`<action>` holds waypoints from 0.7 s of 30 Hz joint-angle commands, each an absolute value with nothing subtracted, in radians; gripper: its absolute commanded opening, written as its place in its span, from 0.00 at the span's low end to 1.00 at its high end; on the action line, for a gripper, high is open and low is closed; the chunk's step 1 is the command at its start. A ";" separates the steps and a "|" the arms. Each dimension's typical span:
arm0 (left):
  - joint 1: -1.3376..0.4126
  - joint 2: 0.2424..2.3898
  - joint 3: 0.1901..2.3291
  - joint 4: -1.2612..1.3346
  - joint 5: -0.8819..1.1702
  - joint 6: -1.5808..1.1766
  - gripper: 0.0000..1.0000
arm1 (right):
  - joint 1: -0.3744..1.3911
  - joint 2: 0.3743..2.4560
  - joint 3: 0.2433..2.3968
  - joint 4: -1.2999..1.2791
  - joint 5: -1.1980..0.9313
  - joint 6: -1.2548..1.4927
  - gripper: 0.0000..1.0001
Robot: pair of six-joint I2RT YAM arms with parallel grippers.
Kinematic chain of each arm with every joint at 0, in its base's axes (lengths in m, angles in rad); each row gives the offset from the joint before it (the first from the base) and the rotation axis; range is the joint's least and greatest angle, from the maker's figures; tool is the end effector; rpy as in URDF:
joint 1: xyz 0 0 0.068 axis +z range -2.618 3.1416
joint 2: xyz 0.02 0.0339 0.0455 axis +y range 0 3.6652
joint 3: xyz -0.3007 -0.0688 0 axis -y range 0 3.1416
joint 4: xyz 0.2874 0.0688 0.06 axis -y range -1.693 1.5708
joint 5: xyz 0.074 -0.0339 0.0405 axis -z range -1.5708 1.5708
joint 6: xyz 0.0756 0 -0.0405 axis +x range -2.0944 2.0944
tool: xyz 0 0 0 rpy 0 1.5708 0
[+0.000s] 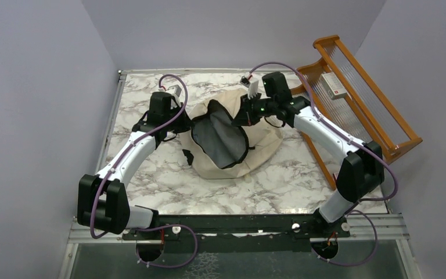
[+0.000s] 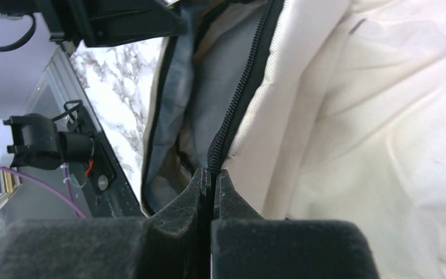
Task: Pack the student bag
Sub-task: Zip the student bag at the center of the board.
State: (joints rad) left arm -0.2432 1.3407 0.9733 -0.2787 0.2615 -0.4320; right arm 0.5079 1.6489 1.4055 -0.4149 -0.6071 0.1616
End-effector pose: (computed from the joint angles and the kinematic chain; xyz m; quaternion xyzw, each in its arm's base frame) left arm 0.3433 -0.1053 0.2705 -0.0257 0.8889 -0.2566 0.3786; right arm 0.3674 0.2539 0.3190 -0.2773 0.8212 0.3916 0.3089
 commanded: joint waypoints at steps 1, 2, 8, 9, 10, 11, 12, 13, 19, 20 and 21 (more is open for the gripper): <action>-0.235 1.311 0.985 -0.277 0.271 -0.418 0.00 | 0.571 1.615 1.437 -0.431 -0.650 0.190 0.00; -0.235 1.312 0.988 -0.283 0.265 -0.414 0.00 | 0.585 1.621 1.441 -0.431 -0.650 0.190 0.00; -0.230 1.297 0.985 -0.317 0.238 -0.398 0.00 | 0.702 1.701 1.481 -0.441 -0.653 0.177 0.00; -0.229 1.293 0.980 -0.320 0.237 -0.396 0.00 | 0.722 1.715 1.488 -0.435 -0.653 0.178 0.00; -0.229 1.291 0.976 -0.323 0.236 -0.394 0.00 | 0.739 1.731 1.493 -0.425 -0.655 0.184 0.01; -0.227 1.290 0.971 -0.326 0.232 -0.393 0.00 | 0.753 1.742 1.495 -0.409 -0.667 0.194 0.03; -0.227 1.289 0.966 -0.330 0.230 -0.392 0.00 | 0.762 1.751 1.495 -0.389 -0.690 0.207 0.07; -0.226 1.288 0.962 -0.336 0.225 -0.390 0.00 | 0.766 1.758 1.492 -0.364 -0.719 0.222 0.12; -0.219 1.257 0.918 -0.373 0.172 -0.374 0.00 | 0.767 1.700 1.461 -0.338 -0.582 0.217 0.36; -0.218 1.252 0.910 -0.378 0.167 -0.370 0.00 | 0.767 1.673 1.441 -0.333 -0.520 0.216 0.38; -0.216 1.245 0.900 -0.382 0.161 -0.364 0.00 | 0.767 1.641 1.406 -0.326 -0.448 0.216 0.39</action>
